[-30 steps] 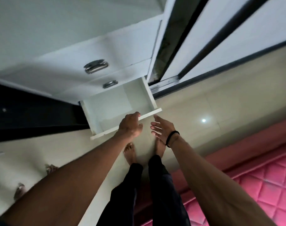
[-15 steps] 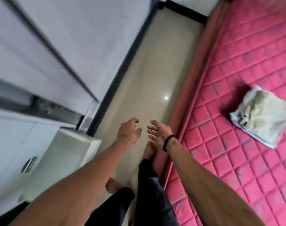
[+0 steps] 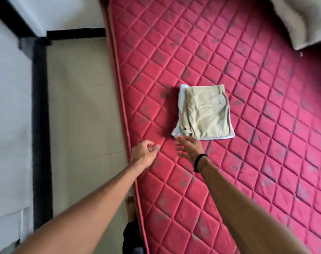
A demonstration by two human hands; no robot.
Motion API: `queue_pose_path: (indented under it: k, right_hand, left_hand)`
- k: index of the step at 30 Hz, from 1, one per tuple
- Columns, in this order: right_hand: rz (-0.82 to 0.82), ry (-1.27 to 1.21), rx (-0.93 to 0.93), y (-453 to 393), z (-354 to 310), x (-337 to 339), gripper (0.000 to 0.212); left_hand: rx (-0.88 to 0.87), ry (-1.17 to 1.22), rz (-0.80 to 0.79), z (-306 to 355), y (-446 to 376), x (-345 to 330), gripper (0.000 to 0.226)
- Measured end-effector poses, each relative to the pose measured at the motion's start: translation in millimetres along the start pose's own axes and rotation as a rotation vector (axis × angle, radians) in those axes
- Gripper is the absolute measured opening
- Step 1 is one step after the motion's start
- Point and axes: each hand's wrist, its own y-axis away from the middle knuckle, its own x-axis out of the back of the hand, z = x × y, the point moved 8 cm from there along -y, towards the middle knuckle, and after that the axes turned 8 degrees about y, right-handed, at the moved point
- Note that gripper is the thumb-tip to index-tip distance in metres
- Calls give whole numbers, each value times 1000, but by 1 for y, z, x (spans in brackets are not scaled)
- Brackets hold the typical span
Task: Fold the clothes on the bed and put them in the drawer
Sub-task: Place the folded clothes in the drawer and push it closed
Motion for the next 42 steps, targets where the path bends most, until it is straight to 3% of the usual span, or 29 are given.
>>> queue_pose_path:
  k: [3, 5, 7, 11, 15, 21, 24, 28, 31, 34, 37, 40, 42]
  right_hand:
    - [241, 79, 44, -47, -26, 88, 33]
    - [433, 266, 84, -81, -33, 149, 57]
    - [530, 496, 102, -97, -44, 185, 63]
    - [505, 725, 71, -138, -58, 226, 62]
    - [449, 710, -4, -170, -50, 238, 90]
    - [396, 757, -42, -175, -64, 224, 106]
    - [193, 610, -186, -166, -42, 210, 122]
    - [-160, 401, -358, -140, 36, 145, 107]
    - [-37, 405, -221, -109, 63, 94, 96]
    - [64, 721, -87, -78, 54, 41, 93]
    - [-49, 898, -45, -40, 59, -22, 76]
    - [-201, 862, -14, -4, 88, -86, 84]
    - [-257, 865, -19, 25, 104, -127, 73]
  left_hand:
    - [-15, -51, -122, 34, -43, -48, 62]
    - [-14, -77, -165, 50, -73, -78, 71]
    - [12, -84, -185, 56, -95, -95, 76]
    - [59, -22, -223, 54, -132, -132, 96]
    - [84, 14, -104, 66, -161, -137, 111]
    - [59, -67, -139, 91, -192, -134, 99]
    - [115, -82, -168, 84, -190, -120, 98]
    - [181, -117, -237, 30, -164, -73, 106]
    - [271, -62, -307, -36, -116, -33, 93]
    - [328, 30, -279, -104, -65, 1, 92]
    - [352, 173, -212, -156, -14, 39, 80]
    - [399, 348, -155, -207, 53, 76, 71]
    - [441, 437, -88, -248, 102, 96, 71]
